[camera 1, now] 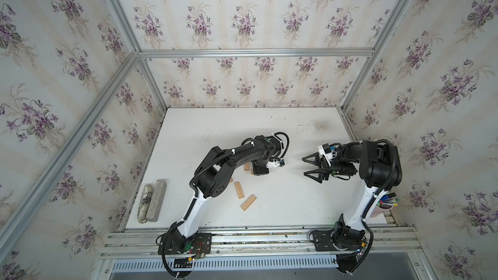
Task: Assemble the number 8 with building blocks
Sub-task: Assemble the building block at the center of the board.
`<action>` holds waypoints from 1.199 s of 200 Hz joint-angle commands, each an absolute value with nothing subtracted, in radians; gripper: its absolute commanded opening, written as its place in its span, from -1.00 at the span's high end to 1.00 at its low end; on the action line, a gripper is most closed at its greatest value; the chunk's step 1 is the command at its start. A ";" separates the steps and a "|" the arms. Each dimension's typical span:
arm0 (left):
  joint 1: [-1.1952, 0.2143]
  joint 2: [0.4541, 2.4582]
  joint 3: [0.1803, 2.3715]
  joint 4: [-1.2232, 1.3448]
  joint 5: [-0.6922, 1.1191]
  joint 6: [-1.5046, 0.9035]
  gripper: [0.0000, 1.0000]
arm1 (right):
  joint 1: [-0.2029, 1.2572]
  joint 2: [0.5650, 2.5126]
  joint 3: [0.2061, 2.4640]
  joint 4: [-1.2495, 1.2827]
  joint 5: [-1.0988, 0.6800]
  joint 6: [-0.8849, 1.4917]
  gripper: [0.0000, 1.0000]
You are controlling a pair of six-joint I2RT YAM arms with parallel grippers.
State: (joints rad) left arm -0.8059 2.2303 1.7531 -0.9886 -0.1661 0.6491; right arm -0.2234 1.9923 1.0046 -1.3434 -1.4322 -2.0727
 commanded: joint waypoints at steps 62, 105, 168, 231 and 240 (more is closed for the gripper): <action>-0.804 2.228 1.744 -1.030 -0.204 0.652 0.38 | -0.223 1.991 1.008 -1.371 -1.465 -2.479 -1.00; -0.799 2.246 1.762 -1.029 -0.204 0.653 0.39 | -0.223 1.991 1.007 -1.371 -1.465 -2.479 -1.00; -0.790 2.261 1.768 -1.018 -0.206 0.660 0.40 | -0.224 1.990 1.007 -1.372 -1.465 -2.479 -1.00; -0.788 2.286 1.792 -1.008 -0.210 0.667 0.31 | -0.223 1.990 1.008 -1.371 -1.465 -2.479 -1.00; -0.788 2.289 1.797 -1.009 -0.205 0.666 0.27 | -0.224 1.990 1.008 -1.372 -1.465 -2.479 -1.00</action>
State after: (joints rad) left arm -0.7929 2.2650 1.7931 -1.0428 -0.1989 0.6621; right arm -0.2237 1.9923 1.0046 -1.3434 -1.4322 -2.0727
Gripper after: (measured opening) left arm 0.346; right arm 0.998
